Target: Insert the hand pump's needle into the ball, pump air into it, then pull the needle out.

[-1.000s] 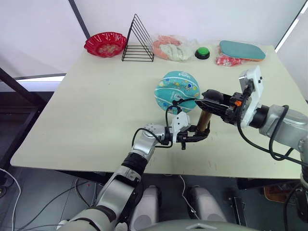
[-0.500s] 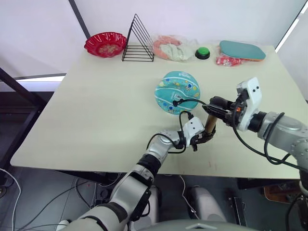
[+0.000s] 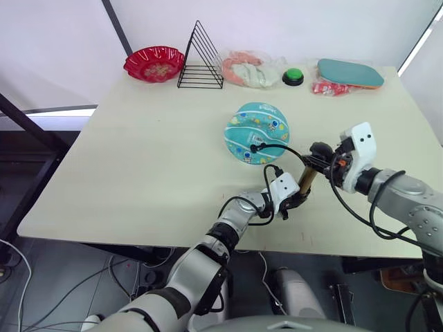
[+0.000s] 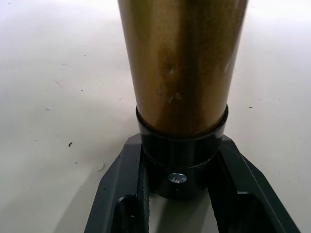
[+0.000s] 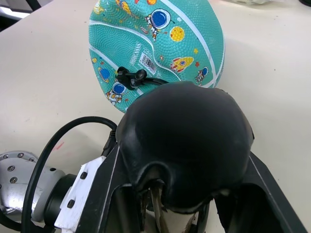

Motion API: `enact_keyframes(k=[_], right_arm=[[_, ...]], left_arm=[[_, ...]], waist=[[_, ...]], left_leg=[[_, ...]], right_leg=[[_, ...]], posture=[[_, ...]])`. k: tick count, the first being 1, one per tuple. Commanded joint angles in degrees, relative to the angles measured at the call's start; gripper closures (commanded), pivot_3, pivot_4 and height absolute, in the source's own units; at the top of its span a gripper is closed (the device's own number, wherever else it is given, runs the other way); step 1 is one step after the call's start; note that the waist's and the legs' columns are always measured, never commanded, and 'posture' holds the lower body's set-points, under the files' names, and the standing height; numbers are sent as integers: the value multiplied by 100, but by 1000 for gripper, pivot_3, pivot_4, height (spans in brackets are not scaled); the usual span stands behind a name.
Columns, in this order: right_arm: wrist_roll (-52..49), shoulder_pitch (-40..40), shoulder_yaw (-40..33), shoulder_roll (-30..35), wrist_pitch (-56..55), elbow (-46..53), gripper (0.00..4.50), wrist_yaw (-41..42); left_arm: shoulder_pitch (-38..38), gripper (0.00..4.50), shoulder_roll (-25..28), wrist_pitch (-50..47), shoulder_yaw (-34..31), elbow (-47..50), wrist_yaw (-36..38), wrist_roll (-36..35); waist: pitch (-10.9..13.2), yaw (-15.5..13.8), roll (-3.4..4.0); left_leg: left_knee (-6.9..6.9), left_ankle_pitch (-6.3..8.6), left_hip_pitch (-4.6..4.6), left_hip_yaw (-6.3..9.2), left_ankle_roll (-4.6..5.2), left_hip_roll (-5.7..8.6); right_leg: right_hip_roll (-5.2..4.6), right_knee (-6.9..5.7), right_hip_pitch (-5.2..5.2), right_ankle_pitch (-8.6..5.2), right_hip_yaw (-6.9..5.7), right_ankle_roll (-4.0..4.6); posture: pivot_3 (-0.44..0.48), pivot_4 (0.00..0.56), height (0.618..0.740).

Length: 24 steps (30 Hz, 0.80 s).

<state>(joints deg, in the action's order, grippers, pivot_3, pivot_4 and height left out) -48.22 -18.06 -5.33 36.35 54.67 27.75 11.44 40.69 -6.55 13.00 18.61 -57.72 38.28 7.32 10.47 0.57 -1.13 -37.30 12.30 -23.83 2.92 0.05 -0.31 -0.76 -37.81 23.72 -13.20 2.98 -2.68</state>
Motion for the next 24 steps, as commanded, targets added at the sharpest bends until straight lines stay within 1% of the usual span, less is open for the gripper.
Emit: enact_keyframes(k=[1,12,20,24], right_arm=[[-99,-18,-408,-84,-188,330,3351,83],[-488,-396,-1051,-384,-415,785,3351,12],[-1081,-895,-1557,-178,-315,862,3351,-349],[-1195,-1011,-1634,-133,-408,891,3351,-477]], left_arm=[[-27,3433,-8,61,90,-154,53,148],[-139,3433,55,66,136,-212,219,212],[-237,3433,65,98,176,-232,241,247],[-257,3433,66,109,179,-234,259,247]], waist=[[0,4,0],[0,21,0],[0,18,0],[0,18,1]], left_leg=[[0,0,-1,1,0,0],[1,0,1,0,0,-2],[4,0,-1,3,0,-2],[4,0,0,2,0,-1]], right_leg=[[0,1,0,0,-1,0],[2,0,0,0,0,0],[2,1,1,0,-2,1],[1,0,0,0,0,0]], posture=[[0,150,740],[0,150,740],[0,150,740],[0,150,740]])
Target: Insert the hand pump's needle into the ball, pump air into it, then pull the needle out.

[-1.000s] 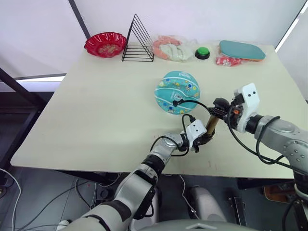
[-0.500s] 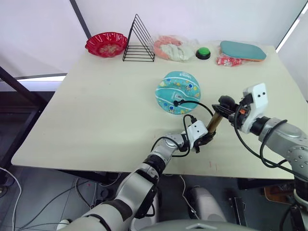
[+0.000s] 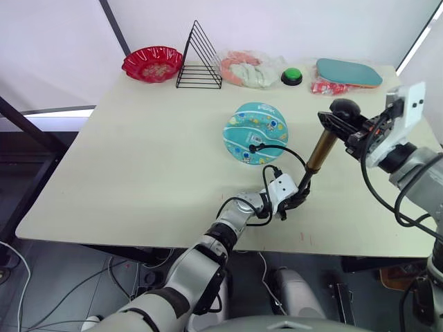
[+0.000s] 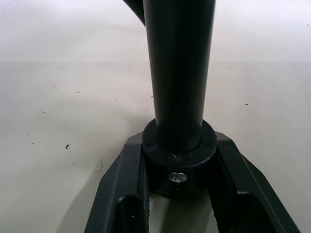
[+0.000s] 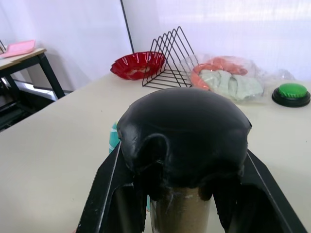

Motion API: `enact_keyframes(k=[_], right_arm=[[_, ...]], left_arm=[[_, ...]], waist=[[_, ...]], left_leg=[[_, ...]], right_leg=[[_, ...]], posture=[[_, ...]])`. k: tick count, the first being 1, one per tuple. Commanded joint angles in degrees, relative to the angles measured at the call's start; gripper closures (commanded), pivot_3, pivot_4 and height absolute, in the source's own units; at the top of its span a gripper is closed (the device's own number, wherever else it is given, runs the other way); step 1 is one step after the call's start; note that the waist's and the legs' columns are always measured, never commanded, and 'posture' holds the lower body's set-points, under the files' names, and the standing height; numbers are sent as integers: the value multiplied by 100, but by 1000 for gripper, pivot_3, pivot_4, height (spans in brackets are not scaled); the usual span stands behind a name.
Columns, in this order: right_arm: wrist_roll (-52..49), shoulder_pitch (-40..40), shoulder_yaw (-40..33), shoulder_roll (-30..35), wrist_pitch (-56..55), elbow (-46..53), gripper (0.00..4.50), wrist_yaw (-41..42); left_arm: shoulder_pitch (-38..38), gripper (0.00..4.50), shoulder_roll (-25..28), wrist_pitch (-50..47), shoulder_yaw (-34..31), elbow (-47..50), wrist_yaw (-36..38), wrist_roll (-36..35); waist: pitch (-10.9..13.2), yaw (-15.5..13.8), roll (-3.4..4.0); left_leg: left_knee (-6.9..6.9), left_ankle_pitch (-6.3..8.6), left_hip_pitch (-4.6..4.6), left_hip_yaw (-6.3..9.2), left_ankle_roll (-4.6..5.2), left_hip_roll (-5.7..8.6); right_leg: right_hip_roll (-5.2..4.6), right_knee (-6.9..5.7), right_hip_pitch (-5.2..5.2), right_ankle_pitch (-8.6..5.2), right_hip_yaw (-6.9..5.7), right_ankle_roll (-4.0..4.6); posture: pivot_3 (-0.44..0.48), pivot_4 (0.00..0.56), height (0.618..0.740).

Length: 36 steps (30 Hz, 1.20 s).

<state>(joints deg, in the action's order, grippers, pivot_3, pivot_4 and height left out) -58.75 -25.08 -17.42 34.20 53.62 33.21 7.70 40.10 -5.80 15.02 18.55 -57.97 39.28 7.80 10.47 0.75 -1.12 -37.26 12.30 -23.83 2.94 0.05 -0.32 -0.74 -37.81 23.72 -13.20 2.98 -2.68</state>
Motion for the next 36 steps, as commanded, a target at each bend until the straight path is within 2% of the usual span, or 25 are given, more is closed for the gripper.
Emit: enact_keyframes(k=[1,9,12,22,27,31,36], right_arm=[[-125,-292,-386,62,-336,343,3351,-127],[931,586,528,-268,-844,83,3351,268],[1622,1048,1218,-467,-1278,-264,3351,520],[3075,1904,2093,-1073,-2537,-1743,3351,1032],[3336,2026,2046,-1133,-2921,-2035,3351,1267],[3083,1713,1612,-935,-2757,-1517,3351,1282],[2394,1063,882,-537,-2002,-660,3351,1087]], left_arm=[[-207,3433,-6,-89,189,-206,165,201],[-279,3433,19,-92,188,-145,186,203],[-311,3433,24,-104,175,-107,193,203],[-380,3433,32,-141,152,22,165,183],[-406,3433,27,-171,150,87,164,172],[-398,3433,33,-165,153,67,163,182],[-380,3433,29,-148,152,16,157,193]], waist=[[0,-1,0],[-33,6,-6],[-81,11,-21],[-182,22,-33],[-189,24,-28],[-188,19,-27],[-173,-5,-9]], left_leg=[[0,0,0,0,0,0],[3,1,6,0,1,0],[3,1,14,3,1,-4],[4,2,36,0,0,-12],[6,2,42,-2,0,-13],[6,2,40,-1,0,-12],[3,2,12,0,0,-7]], right_leg=[[0,0,0,0,0,0],[2,1,-3,0,1,0],[7,1,-10,-1,-2,1],[14,1,-26,-8,0,11],[14,2,-30,-8,2,12],[14,3,-30,-11,1,15],[8,5,-9,-9,0,13]], posture=[[0,150,740],[0,150,740],[0,150,740],[0,150,740],[0,150,740],[0,150,740],[0,150,740]])
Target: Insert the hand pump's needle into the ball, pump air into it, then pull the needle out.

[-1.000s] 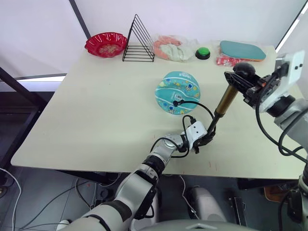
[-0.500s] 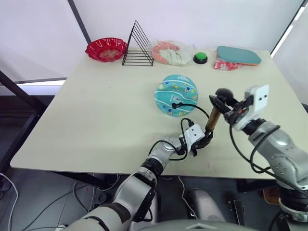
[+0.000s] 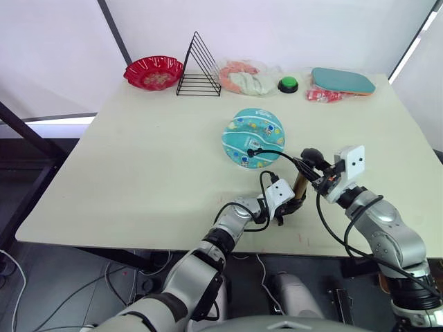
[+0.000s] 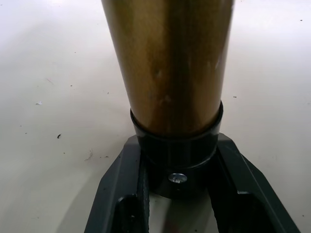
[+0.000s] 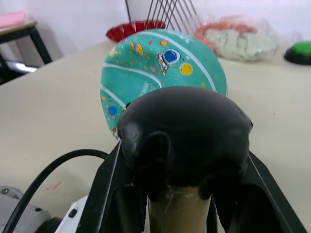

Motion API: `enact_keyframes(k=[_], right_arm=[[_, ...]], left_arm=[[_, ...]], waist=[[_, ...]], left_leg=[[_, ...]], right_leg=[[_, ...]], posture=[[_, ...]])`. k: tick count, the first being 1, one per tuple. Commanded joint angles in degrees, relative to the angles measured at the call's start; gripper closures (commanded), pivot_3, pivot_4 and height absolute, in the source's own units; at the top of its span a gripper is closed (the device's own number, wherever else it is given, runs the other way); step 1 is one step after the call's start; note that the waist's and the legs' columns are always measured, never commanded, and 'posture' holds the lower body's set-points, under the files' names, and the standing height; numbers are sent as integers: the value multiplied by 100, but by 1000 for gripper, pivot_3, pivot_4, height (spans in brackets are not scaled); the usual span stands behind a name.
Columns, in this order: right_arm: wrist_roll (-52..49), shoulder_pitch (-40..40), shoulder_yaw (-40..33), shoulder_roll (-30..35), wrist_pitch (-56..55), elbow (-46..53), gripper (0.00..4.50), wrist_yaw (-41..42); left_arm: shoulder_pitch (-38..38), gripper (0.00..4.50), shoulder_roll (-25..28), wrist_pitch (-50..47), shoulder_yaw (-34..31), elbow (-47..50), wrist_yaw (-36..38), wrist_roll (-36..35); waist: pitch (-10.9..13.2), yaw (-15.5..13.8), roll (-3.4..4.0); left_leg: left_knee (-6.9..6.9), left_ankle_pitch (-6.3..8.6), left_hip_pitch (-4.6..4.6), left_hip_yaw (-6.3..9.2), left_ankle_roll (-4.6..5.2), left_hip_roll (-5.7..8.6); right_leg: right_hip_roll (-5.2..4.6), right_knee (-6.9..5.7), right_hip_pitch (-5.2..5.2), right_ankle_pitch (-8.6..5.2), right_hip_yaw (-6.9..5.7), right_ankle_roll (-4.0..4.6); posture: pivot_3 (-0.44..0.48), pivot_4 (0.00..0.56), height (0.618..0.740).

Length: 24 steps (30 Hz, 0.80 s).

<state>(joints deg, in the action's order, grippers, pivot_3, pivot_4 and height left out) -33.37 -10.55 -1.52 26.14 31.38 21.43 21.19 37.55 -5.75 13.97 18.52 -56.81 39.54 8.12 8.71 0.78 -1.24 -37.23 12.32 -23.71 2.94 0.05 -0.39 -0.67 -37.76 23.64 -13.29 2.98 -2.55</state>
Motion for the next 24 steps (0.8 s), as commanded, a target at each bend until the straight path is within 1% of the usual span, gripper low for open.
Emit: enact_keyframes(k=[1,2,6,12,14,19,24], right_arm=[[-229,-458,-786,324,335,602,3351,-292],[-358,-555,-892,376,463,698,3351,-335],[-1310,-1425,-1666,897,1197,1120,3351,-648],[-1966,-1853,-1965,1275,1713,1179,3351,-890],[-1881,-1701,-1810,1286,1690,1166,3351,-847],[-1225,-890,-1167,1027,1280,945,3351,-639],[-535,-98,-385,690,667,492,3351,-373]], left_arm=[[-124,3433,22,-42,159,-103,128,163],[-122,3433,19,-41,161,-106,128,163],[-132,3433,9,-24,186,-134,138,170],[-128,3433,-4,-15,196,-133,138,153],[-117,3433,-9,-6,191,-153,126,154],[-120,3434,-22,11,176,-169,100,163],[-139,3434,-18,-3,134,-152,51,192]], waist=[[7,-11,6],[10,-11,9],[57,-10,38],[63,-7,40],[65,-2,39],[62,-4,40],[33,23,13]], left_leg=[[0,0,-2,2,0,1],[1,0,-5,2,0,2],[2,1,-12,0,1,7],[13,3,-14,6,5,8],[13,4,-14,2,7,8],[10,5,-11,1,8,10],[9,5,4,1,8,2]], right_leg=[[-1,2,1,2,-1,-3],[-2,4,2,6,-2,-10],[-6,6,7,7,0,-12],[-6,11,8,6,-5,-11],[-7,11,9,5,0,-13],[-8,11,6,4,0,-17],[0,10,-5,3,-2,-19]], posture=[[0,150,740],[0,150,740],[0,150,740],[0,150,740],[0,150,740],[0,150,740],[0,150,740]])
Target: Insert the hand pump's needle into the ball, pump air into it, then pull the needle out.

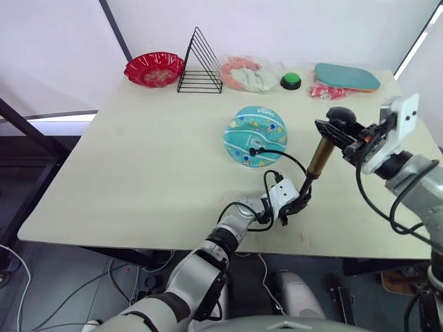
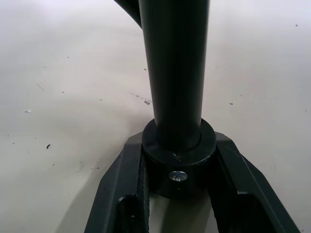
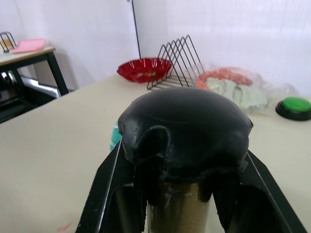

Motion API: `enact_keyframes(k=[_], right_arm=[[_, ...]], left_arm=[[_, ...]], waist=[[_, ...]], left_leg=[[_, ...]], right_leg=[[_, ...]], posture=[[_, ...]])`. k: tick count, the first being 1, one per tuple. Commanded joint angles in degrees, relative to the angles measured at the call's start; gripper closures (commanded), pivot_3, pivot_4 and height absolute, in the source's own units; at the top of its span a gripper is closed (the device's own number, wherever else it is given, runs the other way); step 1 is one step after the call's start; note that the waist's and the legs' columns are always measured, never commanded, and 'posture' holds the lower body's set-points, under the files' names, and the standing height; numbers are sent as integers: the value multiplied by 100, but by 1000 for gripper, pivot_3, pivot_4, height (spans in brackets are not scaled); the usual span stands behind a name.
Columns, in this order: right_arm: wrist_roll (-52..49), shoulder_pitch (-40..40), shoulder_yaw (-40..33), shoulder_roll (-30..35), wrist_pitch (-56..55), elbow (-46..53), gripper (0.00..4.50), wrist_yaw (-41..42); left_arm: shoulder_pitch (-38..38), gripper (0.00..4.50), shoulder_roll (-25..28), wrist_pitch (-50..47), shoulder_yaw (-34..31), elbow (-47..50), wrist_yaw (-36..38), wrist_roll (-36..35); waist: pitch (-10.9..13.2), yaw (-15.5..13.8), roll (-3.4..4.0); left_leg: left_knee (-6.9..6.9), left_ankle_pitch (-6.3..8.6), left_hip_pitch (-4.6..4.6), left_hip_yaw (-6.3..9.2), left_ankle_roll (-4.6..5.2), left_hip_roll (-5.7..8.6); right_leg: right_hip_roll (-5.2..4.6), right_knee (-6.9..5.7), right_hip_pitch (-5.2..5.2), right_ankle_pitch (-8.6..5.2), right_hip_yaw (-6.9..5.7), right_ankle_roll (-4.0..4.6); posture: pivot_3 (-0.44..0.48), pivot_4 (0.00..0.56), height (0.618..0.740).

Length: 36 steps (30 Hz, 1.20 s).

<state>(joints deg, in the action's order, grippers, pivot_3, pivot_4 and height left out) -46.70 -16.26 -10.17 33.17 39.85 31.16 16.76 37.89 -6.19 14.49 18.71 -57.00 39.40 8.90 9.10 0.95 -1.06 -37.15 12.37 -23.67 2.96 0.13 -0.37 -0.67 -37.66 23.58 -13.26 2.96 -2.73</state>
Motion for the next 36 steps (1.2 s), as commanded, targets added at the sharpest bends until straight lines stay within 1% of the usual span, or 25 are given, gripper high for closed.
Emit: enact_keyframes(k=[1,3,5,7,10,14,16,20,22,24,26,31,33,36], right_arm=[[885,557,563,-69,-274,-562,3351,106],[1103,731,792,-180,-468,-760,3351,212],[1459,912,1190,-318,-741,-1179,3351,364],[1718,1008,1432,-436,-958,-1522,3351,473],[2006,1001,1592,-589,-1147,-1932,3351,553],[2078,946,1515,-716,-1240,-1989,3351,625],[1862,720,1169,-666,-1109,-1583,3351,561],[1301,213,481,-390,-536,-691,3351,419],[1026,22,241,-300,-233,-430,3351,346],[638,-287,-96,-126,88,-134,3351,250],[255,-599,-418,42,379,82,3351,126],[-509,-1226,-1056,558,875,281,3351,-51],[-668,-1314,-1178,701,963,299,3351,-74],[-534,-914,-1013,642,853,239,3351,-1]], left_arm=[[-174,3434,26,-56,108,-131,58,116],[-184,3434,27,-60,107,-116,45,122],[-189,3434,27,-68,105,-107,33,125],[-204,3434,28,-73,110,-83,27,128],[-202,3434,36,-75,113,-76,25,130],[-214,3434,50,-96,117,-66,22,130],[-222,3434,72,-92,113,-77,24,129],[-226,3434,100,-71,121,-129,29,143],[-214,3434,97,-64,122,-150,30,146],[-203,3434,77,-54,124,-174,30,148],[-199,3434,57,-46,129,-187,37,149],[-185,3434,50,-13,141,-234,34,165],[-177,3434,61,6,146,-260,21,179],[-160,3434,68,-1,153,-304,18,195]], waist=[[-15,7,-10],[-29,7,-14],[-37,7,-20],[-51,8,-33],[-53,14,-35],[-60,30,-45],[-60,36,-45],[-40,16,-28],[-34,1,-20],[-31,-10,-13],[-13,-15,0],[0,-22,2],[25,-23,20],[27,-23,19]], left_leg=[[-1,0,4,-1,0,-1],[-1,0,7,1,0,-4],[-2,0,9,-1,0,-5],[0,0,14,-1,-1,-7],[1,1,20,-3,-1,-8],[4,1,48,-5,-2,-11],[14,2,72,-9,-3,-12],[16,2,65,-11,-3,-9],[16,2,47,-10,-3,-6],[12,1,6,-7,-2,-3],[4,1,-10,-5,-1,0],[6,1,-16,0,-1,4],[8,1,-18,1,0,4],[9,2,-19,0,0,8]], right_leg=[[1,-3,0,0,1,1],[4,-6,-3,-1,0,4],[4,-6,-5,-5,1,11],[7,-5,-8,-6,1,11],[7,-4,-13,-7,2,14],[9,-4,-34,-14,5,25],[8,-1,-51,-17,7,30],[3,1,-47,-17,8,31],[0,2,-34,-15,7,26],[-1,1,2,-7,6,12],[-3,1,13,-2,5,5],[-7,4,14,-2,0,5],[-7,6,14,-3,-1,5],[-11,7,15,-2,-1,4]], posture=[[0,150,740],[0,150,740],[0,150,740],[0,150,740],[0,150,740],[0,150,740],[0,150,740],[0,150,740],[0,150,740],[0,150,740],[0,150,740],[0,150,740],[0,150,740],[0,150,740]])
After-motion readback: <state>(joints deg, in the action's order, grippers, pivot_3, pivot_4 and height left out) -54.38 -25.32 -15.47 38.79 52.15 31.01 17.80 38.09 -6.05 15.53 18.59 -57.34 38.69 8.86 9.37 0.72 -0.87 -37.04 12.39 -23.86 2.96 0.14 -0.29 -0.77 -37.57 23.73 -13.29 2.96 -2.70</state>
